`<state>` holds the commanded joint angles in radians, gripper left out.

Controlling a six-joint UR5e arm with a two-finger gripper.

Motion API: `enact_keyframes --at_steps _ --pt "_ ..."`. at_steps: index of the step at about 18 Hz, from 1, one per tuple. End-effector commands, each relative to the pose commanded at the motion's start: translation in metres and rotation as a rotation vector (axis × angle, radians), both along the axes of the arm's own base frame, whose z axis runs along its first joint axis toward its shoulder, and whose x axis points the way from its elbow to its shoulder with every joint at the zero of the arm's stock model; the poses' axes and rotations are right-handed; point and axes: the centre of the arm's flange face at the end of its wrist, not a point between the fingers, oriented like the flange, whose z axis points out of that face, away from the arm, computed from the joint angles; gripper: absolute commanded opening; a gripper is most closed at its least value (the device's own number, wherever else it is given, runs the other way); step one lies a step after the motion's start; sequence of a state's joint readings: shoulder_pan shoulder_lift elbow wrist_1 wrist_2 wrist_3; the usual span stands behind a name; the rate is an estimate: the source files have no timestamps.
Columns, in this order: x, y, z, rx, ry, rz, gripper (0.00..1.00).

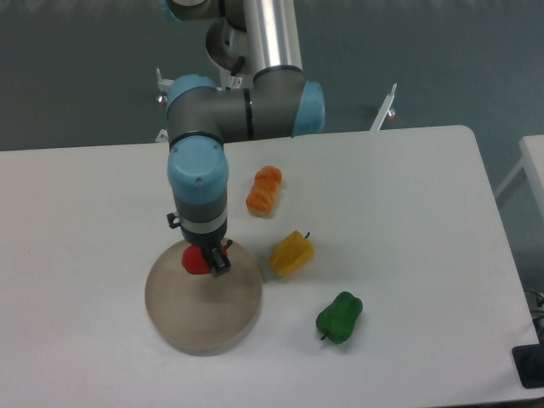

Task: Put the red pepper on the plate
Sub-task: 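Lower the red pepper onto the plate and open the gripper, then lift the open gripper up and away from the plate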

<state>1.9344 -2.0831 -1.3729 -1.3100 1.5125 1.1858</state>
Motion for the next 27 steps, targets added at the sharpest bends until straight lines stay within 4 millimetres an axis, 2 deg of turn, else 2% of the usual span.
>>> enact_keyframes --at_steps 4,6,10,15,16,17,19,22,24,27 --pt "0.01 0.001 -0.004 -0.007 -0.003 -0.014 0.44" --pt "0.012 0.004 -0.013 -0.015 -0.005 -0.017 0.46" --pt "0.011 0.008 -0.018 -0.003 -0.004 -0.011 0.55" --pt "0.006 0.022 -0.031 0.049 0.017 -0.011 0.58" --pt "0.005 0.023 -0.036 0.046 0.016 -0.009 0.64" --pt "0.005 0.024 -0.039 0.046 0.016 -0.012 0.74" --pt "0.003 0.025 -0.038 0.06 0.032 -0.012 1.0" --pt "-0.001 0.027 -0.029 0.081 0.042 -0.012 1.0" --pt "-0.016 0.022 -0.014 0.101 0.05 0.004 1.0" --pt "-0.068 0.007 0.021 0.146 0.064 0.061 1.0"
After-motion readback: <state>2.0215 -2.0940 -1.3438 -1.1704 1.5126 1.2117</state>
